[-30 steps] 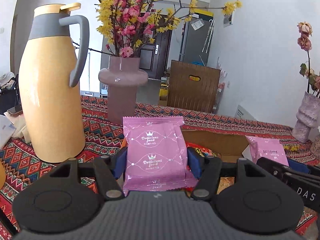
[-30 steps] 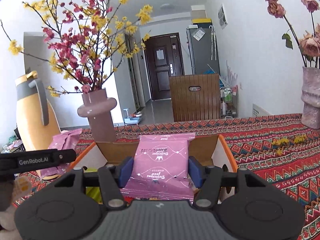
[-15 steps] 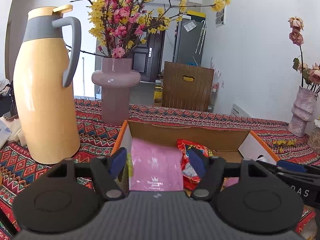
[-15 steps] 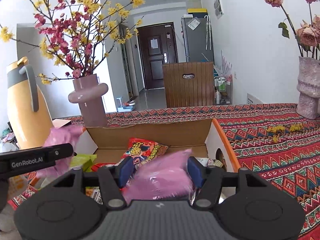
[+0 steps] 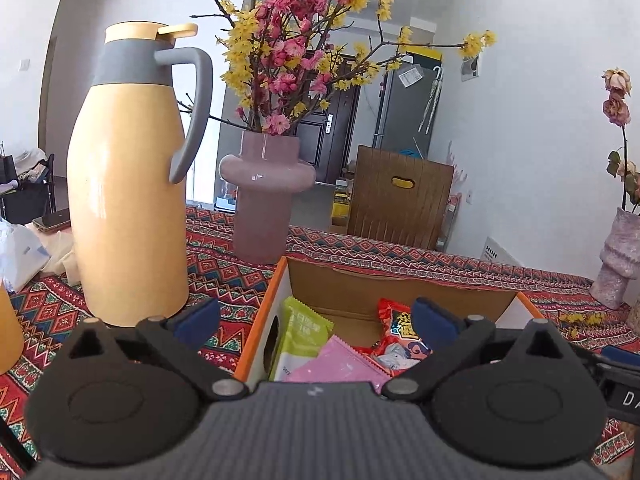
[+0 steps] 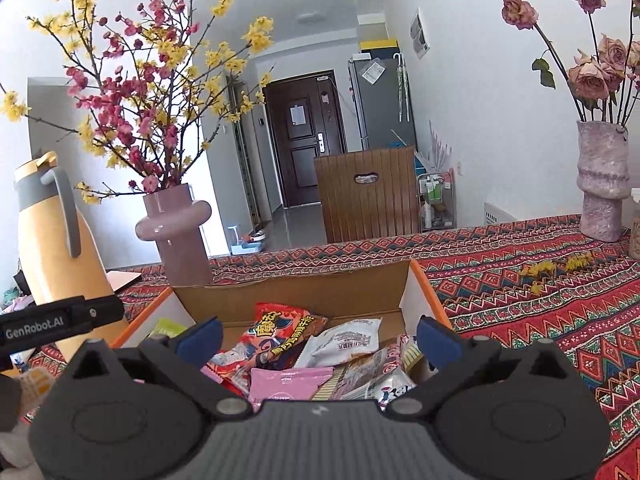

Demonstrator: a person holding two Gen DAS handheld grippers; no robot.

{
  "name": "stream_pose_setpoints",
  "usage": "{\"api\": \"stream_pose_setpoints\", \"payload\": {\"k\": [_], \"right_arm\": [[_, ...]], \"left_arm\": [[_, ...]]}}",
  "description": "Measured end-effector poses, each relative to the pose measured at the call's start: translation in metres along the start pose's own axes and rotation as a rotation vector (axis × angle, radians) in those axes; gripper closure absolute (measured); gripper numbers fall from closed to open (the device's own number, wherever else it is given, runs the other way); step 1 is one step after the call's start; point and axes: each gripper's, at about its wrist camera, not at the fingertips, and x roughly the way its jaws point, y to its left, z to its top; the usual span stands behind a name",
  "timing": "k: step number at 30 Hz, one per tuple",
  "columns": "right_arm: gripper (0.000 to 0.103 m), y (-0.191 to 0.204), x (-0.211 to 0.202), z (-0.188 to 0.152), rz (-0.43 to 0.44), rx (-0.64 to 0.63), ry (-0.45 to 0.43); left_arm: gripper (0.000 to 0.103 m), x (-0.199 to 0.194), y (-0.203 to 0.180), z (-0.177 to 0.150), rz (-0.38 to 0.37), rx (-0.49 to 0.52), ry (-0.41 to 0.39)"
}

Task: Organize snacks
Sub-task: 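Move both open tools back from the box toward the snack pile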

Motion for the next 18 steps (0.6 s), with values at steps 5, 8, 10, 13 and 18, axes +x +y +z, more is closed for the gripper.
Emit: {"api": "stream_pose_setpoints", "payload": {"k": [5, 8, 10, 13, 18], "right_arm": [[0.0, -0.0009, 0.0002, -0.0006, -0.007, 0.008, 0.0], [0.0, -0.0011, -0.0011, -0.0017, -0.004, 0.01, -0.005], [0.0, -0.0006, -0.0012, -0.0022, -0.002, 0.01, -0.008], [0.0, -0.0009, -0.0009, -0.0029, 0.001, 0.01, -0.006], [0.0, -0.0018, -0.0026, -0.0037, 0.01, 0.013, -0.012]], "left_arm": [[0.0, -0.0002, -0.0007, -0.0016, 0.0, 0.003, 0.002], [0.0, 0.0004, -0.0011, -0.0024, 0.001, 0.005, 0.005], [0.0, 0.0008, -0.0012, -0.003, 0.002, 0.003, 0.008], [0.0, 0.001, -0.0004, -0.0031, 0.001, -0.002, 0.013], [0.0, -0.0008, -0.0002, -0.0026, -0.002, -0.005, 0.012]]}}
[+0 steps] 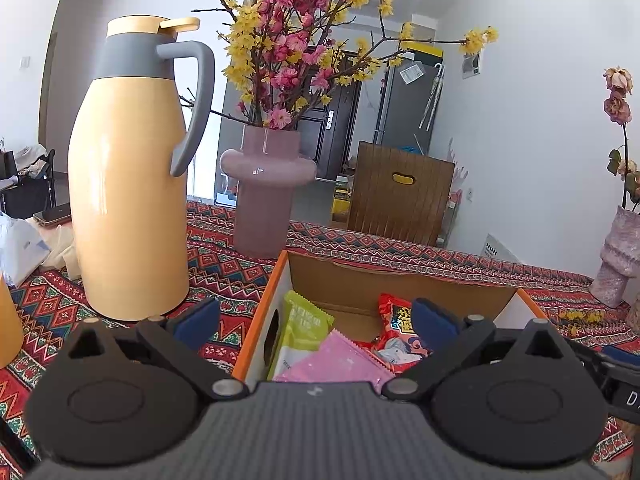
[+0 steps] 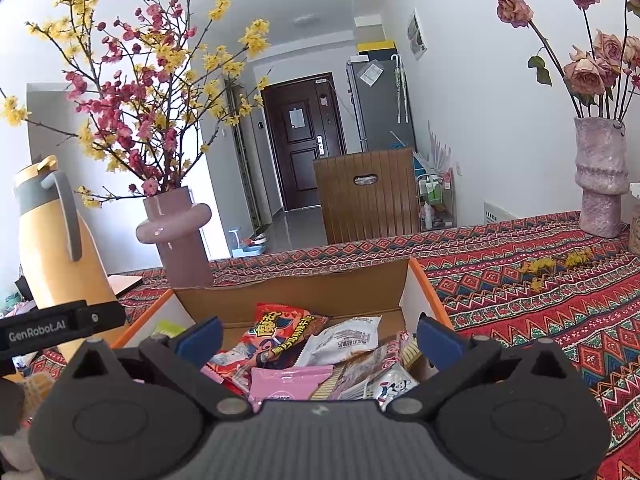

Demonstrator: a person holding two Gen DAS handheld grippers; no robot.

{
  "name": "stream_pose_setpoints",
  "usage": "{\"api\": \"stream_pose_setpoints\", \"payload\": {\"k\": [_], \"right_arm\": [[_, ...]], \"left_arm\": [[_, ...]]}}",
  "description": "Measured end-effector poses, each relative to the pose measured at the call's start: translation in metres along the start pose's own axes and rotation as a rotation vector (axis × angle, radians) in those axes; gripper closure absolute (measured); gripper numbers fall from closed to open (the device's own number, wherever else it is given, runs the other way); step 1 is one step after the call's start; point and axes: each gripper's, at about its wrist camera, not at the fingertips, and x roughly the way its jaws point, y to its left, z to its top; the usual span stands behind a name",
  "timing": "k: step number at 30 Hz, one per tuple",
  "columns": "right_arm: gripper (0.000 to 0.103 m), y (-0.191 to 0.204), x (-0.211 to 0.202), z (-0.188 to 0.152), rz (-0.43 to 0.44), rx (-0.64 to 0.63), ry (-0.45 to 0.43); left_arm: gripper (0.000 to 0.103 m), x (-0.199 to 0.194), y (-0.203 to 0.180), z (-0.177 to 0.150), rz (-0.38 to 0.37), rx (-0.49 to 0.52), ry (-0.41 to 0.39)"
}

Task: Organize snacks
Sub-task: 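Move both open tools back from the box toward the snack pile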

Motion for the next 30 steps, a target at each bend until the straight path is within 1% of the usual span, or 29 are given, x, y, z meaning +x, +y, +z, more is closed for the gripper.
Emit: {"api": "stream_pose_setpoints", "payload": {"k": [5, 7, 10, 14, 16, 22, 27, 30], "right_arm": [[0.0, 0.001, -0.004, 0.001, 0.011, -0.005, -0.012], [0.0, 0.003, -0.007, 0.002, 0.016, -0.016, -0.011], [0.0, 0.007, -0.015, 0.004, 0.03, -0.036, -0.011], [0.0, 0.008, -0.03, 0.003, 0.037, -0.058, -0.014], [0.0, 0.007, -0.036, 0.001, 0.039, -0.07, -0.008], [0.0, 0.003, -0.054, -0.011, 0.041, -0.084, 0.02], [0.0, -0.003, -0.068, -0.023, 0.04, -0.084, 0.041], [0.0, -0.009, -0.072, -0.032, 0.029, -0.074, 0.066]], "left_arm": [[0.0, -0.009, -0.002, 0.006, 0.009, -0.001, -0.007], [0.0, -0.017, -0.001, 0.01, -0.006, -0.006, -0.014], [0.0, -0.025, 0.001, 0.014, -0.036, -0.019, 0.002], [0.0, -0.035, 0.005, 0.013, -0.036, -0.019, 0.016], [0.0, -0.041, 0.007, 0.01, -0.039, -0.003, 0.031], [0.0, -0.057, 0.016, -0.002, -0.026, 0.02, 0.041], [0.0, -0.067, 0.024, -0.018, -0.004, 0.067, 0.067], [0.0, -0.069, 0.032, -0.03, 0.007, 0.068, 0.091]]}}
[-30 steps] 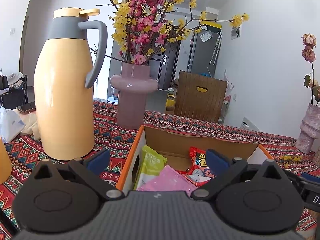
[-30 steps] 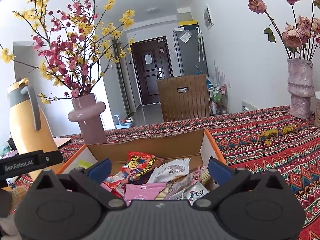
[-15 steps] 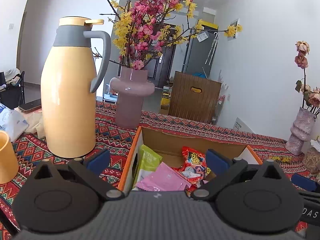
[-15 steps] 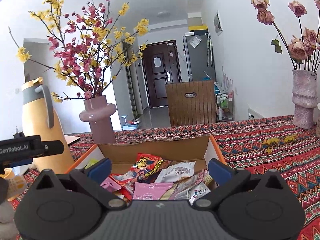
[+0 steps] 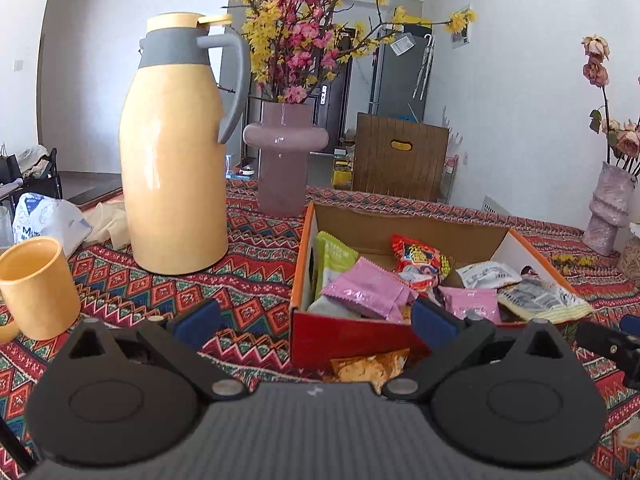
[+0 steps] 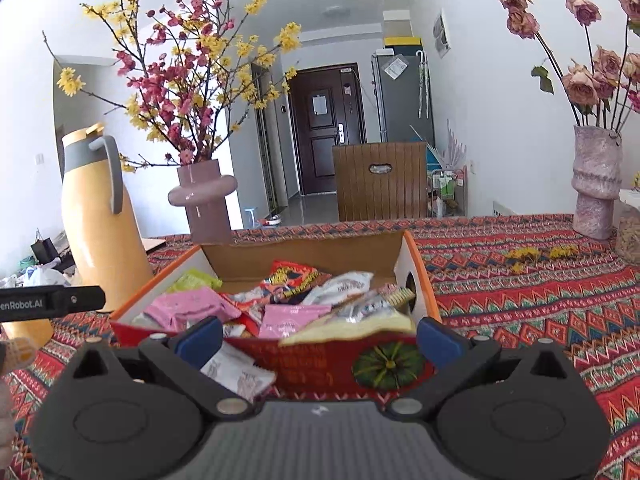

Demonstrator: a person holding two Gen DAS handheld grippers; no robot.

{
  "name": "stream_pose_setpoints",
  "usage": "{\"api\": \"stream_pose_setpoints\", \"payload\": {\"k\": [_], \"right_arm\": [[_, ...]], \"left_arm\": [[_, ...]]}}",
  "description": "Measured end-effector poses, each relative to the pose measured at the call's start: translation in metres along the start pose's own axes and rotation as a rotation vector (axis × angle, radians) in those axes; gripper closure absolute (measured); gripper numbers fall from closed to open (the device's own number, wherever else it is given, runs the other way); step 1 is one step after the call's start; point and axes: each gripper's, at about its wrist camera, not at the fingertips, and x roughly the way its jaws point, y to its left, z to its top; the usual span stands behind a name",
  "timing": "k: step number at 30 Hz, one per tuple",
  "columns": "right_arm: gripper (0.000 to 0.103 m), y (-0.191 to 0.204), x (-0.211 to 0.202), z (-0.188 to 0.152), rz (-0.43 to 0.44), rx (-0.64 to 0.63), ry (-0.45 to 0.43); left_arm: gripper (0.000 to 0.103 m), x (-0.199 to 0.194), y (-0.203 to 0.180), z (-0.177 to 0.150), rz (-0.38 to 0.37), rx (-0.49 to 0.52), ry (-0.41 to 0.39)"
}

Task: Organize snacks
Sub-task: 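Move both open tools back from the box toward the snack pile, then reach the right tool into the white printed packets and grasp one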

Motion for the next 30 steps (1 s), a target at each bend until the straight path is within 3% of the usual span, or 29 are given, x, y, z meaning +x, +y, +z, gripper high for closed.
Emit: {"api": "stream_pose_setpoints", "payload": {"k": [8, 15, 30], "right_arm": [[0.0, -0.018, 0.003, -0.028, -0.02, 0.058, 0.034], [0.0, -0.035, 0.011, -0.04, -0.019, 0.137, 0.018], [0.0, -0.023, 0.022, -0.041, 0.02, 0.074, 0.068]], "left_arm": [[0.0, 0.014, 0.023, -0.034, 0.049, -0.029, 0.011], [0.0, 0.017, 0.027, -0.034, 0.03, -0.043, 0.021], [0.0, 0.014, 0.03, -0.035, 0.024, -0.066, 0.013]]}}
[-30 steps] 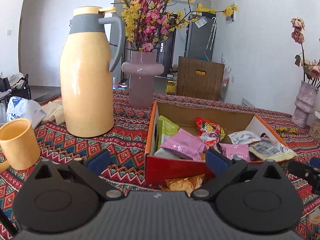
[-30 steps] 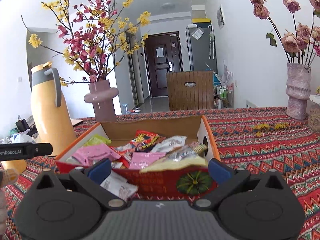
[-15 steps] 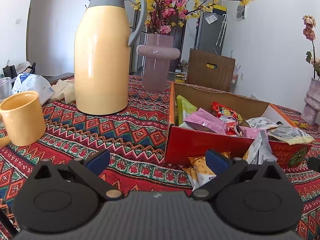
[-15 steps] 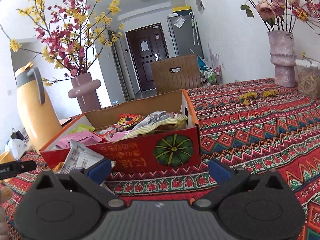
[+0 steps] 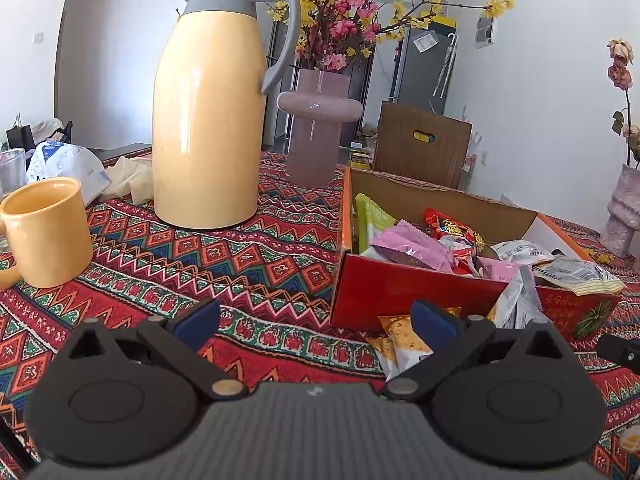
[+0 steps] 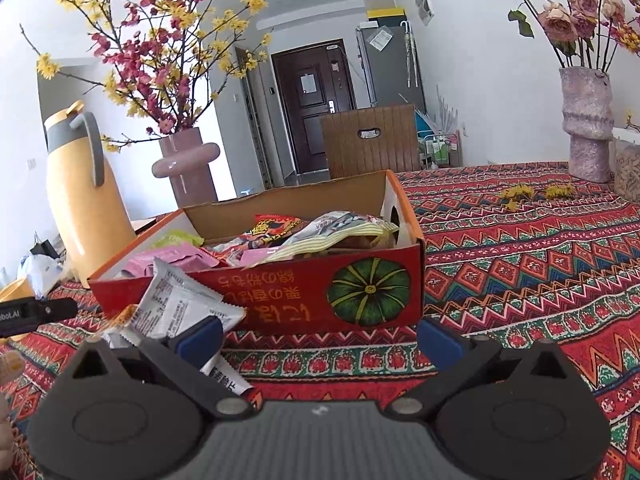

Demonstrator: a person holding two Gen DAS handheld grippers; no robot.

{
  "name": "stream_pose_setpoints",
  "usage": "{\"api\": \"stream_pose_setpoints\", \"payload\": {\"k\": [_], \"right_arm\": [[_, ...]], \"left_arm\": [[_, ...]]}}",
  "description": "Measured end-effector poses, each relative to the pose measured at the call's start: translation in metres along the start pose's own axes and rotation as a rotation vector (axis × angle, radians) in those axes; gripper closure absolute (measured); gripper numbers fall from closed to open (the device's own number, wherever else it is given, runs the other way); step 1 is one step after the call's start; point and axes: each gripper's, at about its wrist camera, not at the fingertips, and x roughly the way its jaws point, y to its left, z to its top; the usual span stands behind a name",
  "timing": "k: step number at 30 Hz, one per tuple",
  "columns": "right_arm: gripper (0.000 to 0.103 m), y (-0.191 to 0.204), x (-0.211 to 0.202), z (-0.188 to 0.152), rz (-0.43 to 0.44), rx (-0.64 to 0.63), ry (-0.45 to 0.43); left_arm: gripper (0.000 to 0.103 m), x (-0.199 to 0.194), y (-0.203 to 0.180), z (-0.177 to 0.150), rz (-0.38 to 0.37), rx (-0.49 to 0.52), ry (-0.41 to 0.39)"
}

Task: Organize snacks
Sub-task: 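Reach the right tool into the white printed packets and grasp one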

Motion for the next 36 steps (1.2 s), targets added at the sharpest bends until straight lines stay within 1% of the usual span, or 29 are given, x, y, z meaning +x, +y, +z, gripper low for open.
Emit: {"api": "stream_pose_setpoints", "payload": {"k": [4, 6, 9, 13, 19, 21, 23, 24, 25, 26, 27, 28, 32, 36], "right_arm": [[0.0, 0.001, -0.002, 0.002, 0.001, -0.009, 0.026], [0.0, 0.007, -0.003, 0.002, 0.002, -0.031, 0.039], [0.0, 0.023, 0.0, 0.004, 0.025, -0.061, 0.063], [0.0, 0.051, 0.015, 0.008, 0.058, -0.099, 0.109], [0.001, 0.076, 0.045, 0.008, 0.044, -0.108, 0.2], [0.007, 0.08, 0.049, 0.008, 0.047, -0.099, 0.213], [0.016, 0.082, 0.052, 0.008, 0.058, -0.088, 0.219], [0.018, 0.083, 0.052, 0.008, 0.065, -0.084, 0.222], [0.024, 0.084, 0.053, 0.007, 0.072, -0.082, 0.225], [0.035, 0.085, 0.053, 0.006, 0.077, -0.082, 0.229], [0.04, 0.085, 0.053, 0.005, 0.082, -0.083, 0.235], [0.049, 0.085, 0.053, 0.004, 0.084, -0.083, 0.241], [0.054, 0.083, 0.044, 0.004, 0.092, -0.078, 0.219], [0.054, 0.074, 0.027, 0.007, 0.098, -0.063, 0.17]], "left_arm": [[0.0, 0.0, 0.002, 0.0, -0.007, -0.009, 0.003], [0.0, 0.0, 0.002, -0.001, -0.01, -0.009, 0.006], [0.0, 0.0, 0.003, -0.001, -0.013, -0.014, 0.005], [0.0, 0.0, 0.004, 0.0, -0.013, -0.02, 0.006], [0.0, 0.001, 0.005, 0.0, -0.019, -0.028, 0.015], [0.0, 0.001, 0.006, 0.0, -0.025, -0.03, 0.019], [0.0, 0.002, 0.007, 0.0, -0.035, -0.034, 0.023], [0.0, 0.002, 0.007, 0.0, -0.039, -0.036, 0.024], [0.0, 0.002, 0.007, -0.001, -0.04, -0.039, 0.025], [0.0, 0.002, 0.008, -0.001, -0.04, -0.041, 0.026], [0.0, 0.002, 0.008, -0.001, -0.042, -0.043, 0.028], [0.0, 0.002, 0.008, 0.0, -0.042, -0.043, 0.029], [0.0, 0.003, 0.008, 0.0, -0.039, -0.048, 0.033], [0.0, 0.005, 0.009, 0.0, -0.039, -0.051, 0.042]]}}
